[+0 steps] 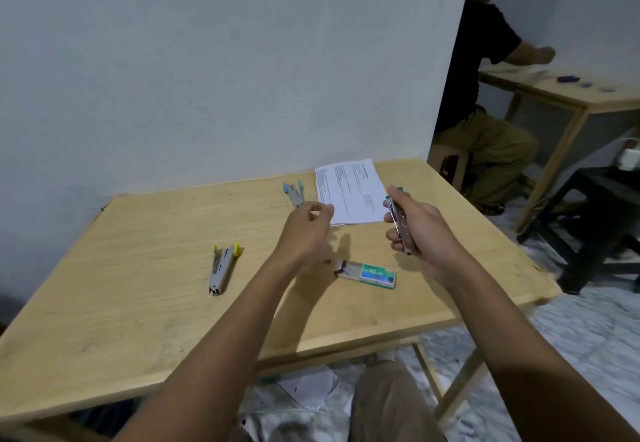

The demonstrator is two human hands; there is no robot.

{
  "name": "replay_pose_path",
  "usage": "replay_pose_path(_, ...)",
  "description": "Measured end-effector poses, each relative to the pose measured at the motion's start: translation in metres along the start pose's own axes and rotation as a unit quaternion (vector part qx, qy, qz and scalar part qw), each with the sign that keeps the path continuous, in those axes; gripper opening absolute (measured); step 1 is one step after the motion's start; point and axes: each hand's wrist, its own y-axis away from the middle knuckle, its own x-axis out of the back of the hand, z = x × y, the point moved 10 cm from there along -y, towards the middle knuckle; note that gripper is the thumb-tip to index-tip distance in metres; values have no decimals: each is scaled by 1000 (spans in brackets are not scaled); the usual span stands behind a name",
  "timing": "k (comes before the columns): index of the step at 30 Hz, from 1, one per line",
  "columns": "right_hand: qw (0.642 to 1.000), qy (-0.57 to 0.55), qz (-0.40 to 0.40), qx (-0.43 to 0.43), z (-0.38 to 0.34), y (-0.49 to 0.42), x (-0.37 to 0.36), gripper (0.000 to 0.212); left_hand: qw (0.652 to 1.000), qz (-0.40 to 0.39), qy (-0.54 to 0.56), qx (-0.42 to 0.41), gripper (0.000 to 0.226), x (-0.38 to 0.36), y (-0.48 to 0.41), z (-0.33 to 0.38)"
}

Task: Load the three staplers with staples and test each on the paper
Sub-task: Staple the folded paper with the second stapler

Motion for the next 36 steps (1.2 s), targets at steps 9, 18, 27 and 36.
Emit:
replay_pose_path(9, 1000, -2, 3, -6, -4, -40, 28, 33, 945, 30, -314, 93, 73, -57, -112, -21)
replay_pose_path(18, 1000, -24, 9, -5, 4, -65, 37, 32, 938, 65, -273, 203, 84, -51, -149, -38)
replay_pose_path(27, 991, 74, 96, 52, 5, -52, 68, 43, 988, 30, 122, 85, 7, -36, -107, -12)
replay_pose_path(36, 998, 14, 41, 42, -20, -29, 41, 44, 964, -101, 245, 16, 28, 0, -21, 28)
